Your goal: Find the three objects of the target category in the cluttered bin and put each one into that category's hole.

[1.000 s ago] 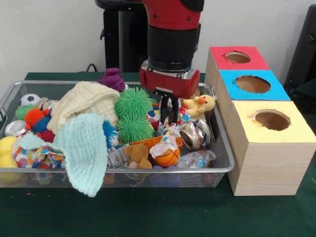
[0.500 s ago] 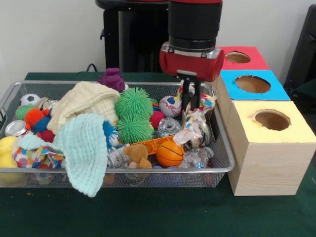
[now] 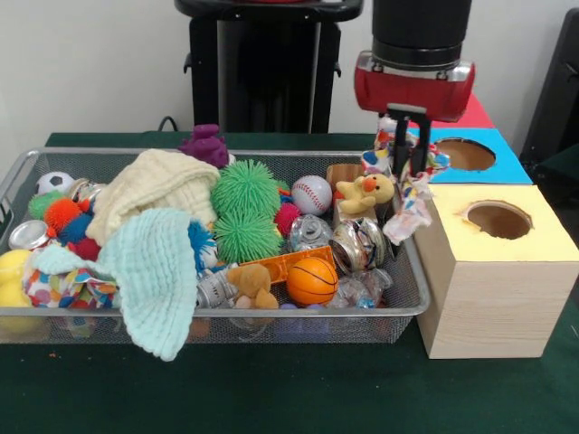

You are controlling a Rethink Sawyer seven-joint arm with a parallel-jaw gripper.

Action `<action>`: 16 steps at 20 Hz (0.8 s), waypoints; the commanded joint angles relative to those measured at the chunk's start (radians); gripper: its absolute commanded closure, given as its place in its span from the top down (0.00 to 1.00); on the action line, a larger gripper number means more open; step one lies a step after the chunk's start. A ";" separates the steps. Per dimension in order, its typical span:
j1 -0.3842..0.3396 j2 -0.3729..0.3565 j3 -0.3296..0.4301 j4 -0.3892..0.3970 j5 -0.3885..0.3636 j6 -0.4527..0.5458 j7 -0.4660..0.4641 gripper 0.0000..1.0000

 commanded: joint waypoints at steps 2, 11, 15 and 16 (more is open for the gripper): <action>0.051 0.022 0.034 -0.066 0.055 0.133 0.168 0.00; 0.094 0.074 0.025 -0.112 0.100 0.122 0.196 0.00; 0.107 0.095 0.019 -0.110 0.118 0.087 0.198 0.00; 0.109 0.102 0.017 -0.109 0.119 0.075 0.193 0.00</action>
